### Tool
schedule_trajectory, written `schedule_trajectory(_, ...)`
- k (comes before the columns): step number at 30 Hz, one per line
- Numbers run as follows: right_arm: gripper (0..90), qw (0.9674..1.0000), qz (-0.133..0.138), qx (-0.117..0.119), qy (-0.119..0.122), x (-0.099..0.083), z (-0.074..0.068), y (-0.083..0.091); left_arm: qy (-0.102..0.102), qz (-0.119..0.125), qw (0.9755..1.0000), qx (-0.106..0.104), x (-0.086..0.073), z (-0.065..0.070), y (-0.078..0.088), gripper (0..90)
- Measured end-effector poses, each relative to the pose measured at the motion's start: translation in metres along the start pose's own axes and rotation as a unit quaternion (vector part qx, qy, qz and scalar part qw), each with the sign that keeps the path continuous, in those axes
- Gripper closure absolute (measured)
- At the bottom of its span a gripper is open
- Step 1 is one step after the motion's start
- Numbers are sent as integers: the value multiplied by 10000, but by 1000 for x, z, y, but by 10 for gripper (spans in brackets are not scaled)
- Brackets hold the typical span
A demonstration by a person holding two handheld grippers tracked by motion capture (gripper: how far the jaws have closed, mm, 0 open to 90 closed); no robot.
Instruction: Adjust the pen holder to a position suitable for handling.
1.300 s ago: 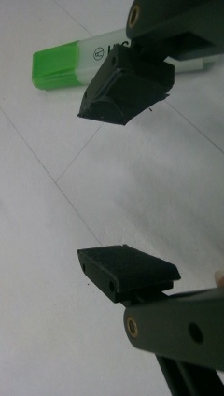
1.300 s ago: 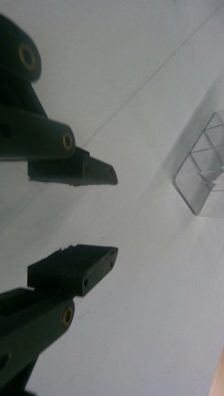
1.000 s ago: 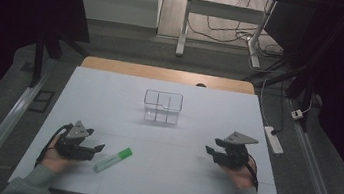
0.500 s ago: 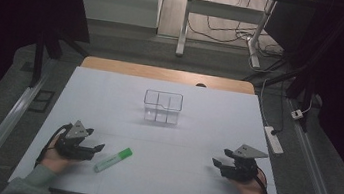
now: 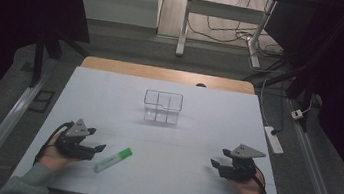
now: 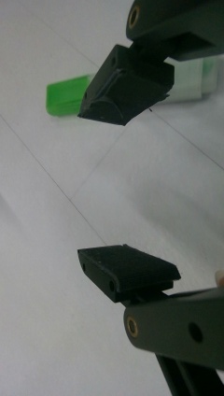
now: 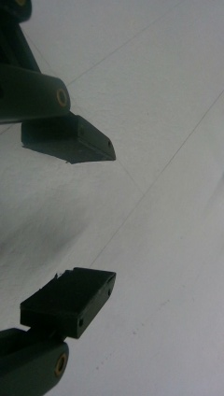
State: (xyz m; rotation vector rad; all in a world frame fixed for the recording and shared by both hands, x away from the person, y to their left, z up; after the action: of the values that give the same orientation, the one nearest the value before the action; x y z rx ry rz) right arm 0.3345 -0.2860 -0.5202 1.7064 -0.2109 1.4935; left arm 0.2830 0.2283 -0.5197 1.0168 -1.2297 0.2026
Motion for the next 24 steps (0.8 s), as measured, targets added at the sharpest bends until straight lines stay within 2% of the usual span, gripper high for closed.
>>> schedule_trajectory(7, 351, 10000, -75, 17, 20, -1, 0, 0, 0, -117, 9997, -215, 15, 1, -2, 286)
schedule_trajectory(17, 350, 10000, -72, 37, -9, -2, 0, 1, -33, -262, 9992, -309, 40, 1, -6, 287)
schedule_trajectory(20, 350, 10000, -70, 46, -23, -2, 1, 1, -49, -294, 9990, -333, 46, 4, -7, 287)
schedule_trajectory(24, 350, 9999, -66, 61, -64, -1, 2, 2, -176, -360, 9984, -395, 53, 11, -10, 289)
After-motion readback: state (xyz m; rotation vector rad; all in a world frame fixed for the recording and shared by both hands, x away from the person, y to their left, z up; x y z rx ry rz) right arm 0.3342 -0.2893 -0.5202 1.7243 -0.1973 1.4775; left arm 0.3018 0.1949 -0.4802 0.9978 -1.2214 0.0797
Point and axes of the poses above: each handheld gripper's, and its own axes: y roughly backward along the jaws, x roughly out of its top, z roughly to its right, the point moved 1 cm from there along -y, roughly forward along the jaws, and after that the axes turned 11 degrees about z, right-handed, at the moved point
